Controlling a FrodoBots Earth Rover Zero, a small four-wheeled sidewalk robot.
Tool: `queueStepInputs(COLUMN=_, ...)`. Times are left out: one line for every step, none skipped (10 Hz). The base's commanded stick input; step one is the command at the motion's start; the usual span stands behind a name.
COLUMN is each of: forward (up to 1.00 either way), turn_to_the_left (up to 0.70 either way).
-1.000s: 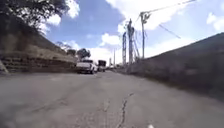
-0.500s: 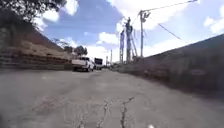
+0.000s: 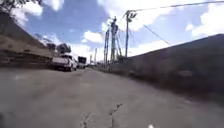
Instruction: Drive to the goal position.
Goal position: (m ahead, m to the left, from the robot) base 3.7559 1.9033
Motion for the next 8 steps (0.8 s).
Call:
queueStepInputs(forward=0.70, turn_to_the_left=0.00)
queueStepInputs(forward=0.70, turn_to_the_left=0.00)
queueStepInputs(forward=0.70, turn_to_the_left=0.00)
queueStepInputs(forward=0.70, turn_to_the_left=0.00)
queueStepInputs(forward=0.70, turn_to_the_left=0.00)
queueStepInputs(forward=0.70, turn_to_the_left=0.00)
queueStepInputs(forward=0.70, turn_to_the_left=0.00)
queueStepInputs(forward=0.70, turn_to_the_left=0.00)
